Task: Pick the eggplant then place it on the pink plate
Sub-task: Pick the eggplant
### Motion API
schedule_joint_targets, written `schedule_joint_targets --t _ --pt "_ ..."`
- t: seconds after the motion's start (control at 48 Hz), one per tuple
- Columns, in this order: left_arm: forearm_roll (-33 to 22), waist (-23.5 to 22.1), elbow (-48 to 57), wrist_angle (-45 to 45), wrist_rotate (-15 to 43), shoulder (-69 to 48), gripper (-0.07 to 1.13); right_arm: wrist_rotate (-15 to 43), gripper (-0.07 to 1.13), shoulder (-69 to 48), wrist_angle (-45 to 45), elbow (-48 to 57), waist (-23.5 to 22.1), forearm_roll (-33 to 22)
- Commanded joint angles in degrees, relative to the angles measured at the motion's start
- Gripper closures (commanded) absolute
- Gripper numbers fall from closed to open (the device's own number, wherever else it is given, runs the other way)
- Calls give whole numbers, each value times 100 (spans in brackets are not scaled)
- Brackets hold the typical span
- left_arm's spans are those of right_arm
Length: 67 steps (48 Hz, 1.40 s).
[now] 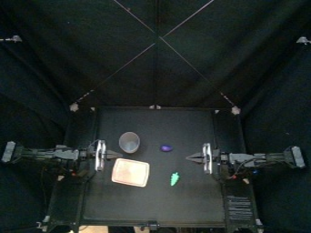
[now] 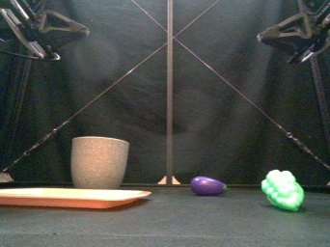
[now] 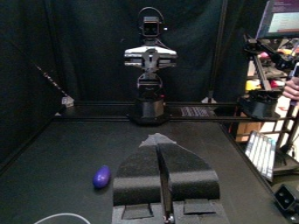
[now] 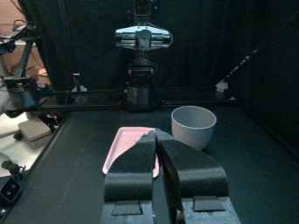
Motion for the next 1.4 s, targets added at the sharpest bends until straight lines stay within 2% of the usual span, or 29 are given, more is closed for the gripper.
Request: schedule_joint_targets --t 0.021,0.292,0.417,0.562,0.75,0.854,1.167,1.396 --pt "-9 35 -88 -158 -9 44 112 -9 103 220 -26 -97 -26 -9" --pt "35 35 -62 -202 0 44 109 -70 101 1608 -26 -527 -404 -70" --pt "97 26 -35 -193 0 44 109 -70 92 2514 -18 -800 -747 -299" --pt "123 26 -26 -176 0 35 108 -18 65 3419 -9 -1046 -1046 -580" --pt "123 26 -26 -176 0 18 108 -9 20 4263 176 -1362 -1433 -642" --pt "123 26 -26 -167 0 18 108 -9 2 4500 316 -1494 -1547 -686" --pt "123 26 0 -158 0 18 108 -18 2 5027 923 -1872 -1837 -686" --pt "132 26 9 -158 0 0 108 -35 2 5520 1187 -2127 -1828 -738"
